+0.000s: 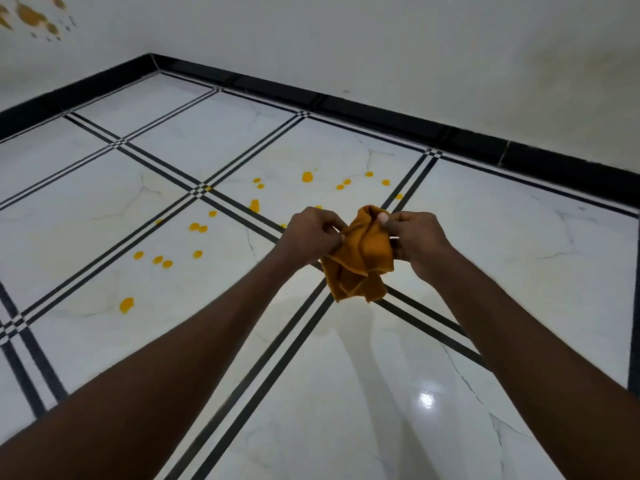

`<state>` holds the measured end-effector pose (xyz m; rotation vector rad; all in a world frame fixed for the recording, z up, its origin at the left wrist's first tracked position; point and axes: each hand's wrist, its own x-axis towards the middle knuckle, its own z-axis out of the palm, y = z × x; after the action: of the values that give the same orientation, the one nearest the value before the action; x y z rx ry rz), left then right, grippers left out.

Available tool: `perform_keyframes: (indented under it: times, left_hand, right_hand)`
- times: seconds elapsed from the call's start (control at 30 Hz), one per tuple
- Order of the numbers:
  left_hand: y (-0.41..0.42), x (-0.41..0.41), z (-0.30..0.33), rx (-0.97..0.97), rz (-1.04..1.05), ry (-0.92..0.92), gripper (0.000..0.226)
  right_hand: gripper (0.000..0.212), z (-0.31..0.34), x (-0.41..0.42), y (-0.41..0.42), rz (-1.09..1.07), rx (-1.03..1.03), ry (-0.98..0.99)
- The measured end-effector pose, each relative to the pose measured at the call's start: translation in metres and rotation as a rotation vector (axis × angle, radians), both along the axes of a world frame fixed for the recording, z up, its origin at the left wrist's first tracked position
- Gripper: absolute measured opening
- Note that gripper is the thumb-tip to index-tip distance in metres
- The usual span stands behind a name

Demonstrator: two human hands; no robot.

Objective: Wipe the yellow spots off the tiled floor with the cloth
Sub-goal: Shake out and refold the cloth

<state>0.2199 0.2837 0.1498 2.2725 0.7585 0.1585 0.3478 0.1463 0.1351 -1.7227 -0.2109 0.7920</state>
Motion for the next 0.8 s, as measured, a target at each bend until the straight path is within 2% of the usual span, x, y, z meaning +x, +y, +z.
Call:
perform_keyframes:
  times: [0.03, 0.1, 0.13, 0.2, 0.3, 0.4, 0.53, 0.63, 0.7, 0.8]
  left_hand:
    - [-0.002, -0.002, 0.002, -0.119, 0.000, -0.012, 0.024]
    - [-0.011, -0.003, 0.007, -0.405, 0.006, 0.007, 0.049]
    - [-0.014, -0.002, 0.010, -0.463, -0.006, 0.031, 0.057]
    - [-0.015, -0.001, 0.017, -0.429, -0.032, 0.043, 0.055]
    - [-0.005, -0.010, 0.034, -0.287, -0.022, 0.019, 0.022]
    - [0.007, -0.022, 0.053, -0.170, 0.007, 0.027, 0.014]
    - [0.011, -0.026, 0.076, 0.071, -0.027, 0.060, 0.012]
    - [0.009, -0.031, 0.088, 0.173, -0.102, 0.152, 0.014]
    - [0.007, -0.037, 0.096, 0.156, -0.115, 0.190, 0.024]
    - [0.000, -0.047, 0.117, -0.031, -0.108, 0.143, 0.034]
  right_hand:
    - [0.034, 0.004, -0.002, -0.002, 0.014, 0.007, -0.004]
    - [0.027, 0.012, -0.006, -0.005, 0.079, 0.034, -0.045]
    - [0.021, 0.017, -0.008, -0.007, 0.111, 0.043, -0.089]
    - [0.016, 0.026, -0.009, -0.009, 0.140, 0.009, -0.246]
    - [0.027, 0.036, -0.005, -0.019, 0.131, -0.127, -0.567]
    - [0.031, 0.047, 0.005, -0.034, 0.228, -0.187, -0.725]
    - [0.032, 0.069, 0.017, -0.057, 0.433, -0.265, -0.739]
    - [0.023, 0.083, 0.027, -0.077, 0.598, -0.271, -0.648]
    - [0.027, 0.086, 0.035, -0.092, 0.649, -0.245, -0.559]
    - [0.031, 0.082, 0.046, -0.114, 0.612, -0.169, -0.463]
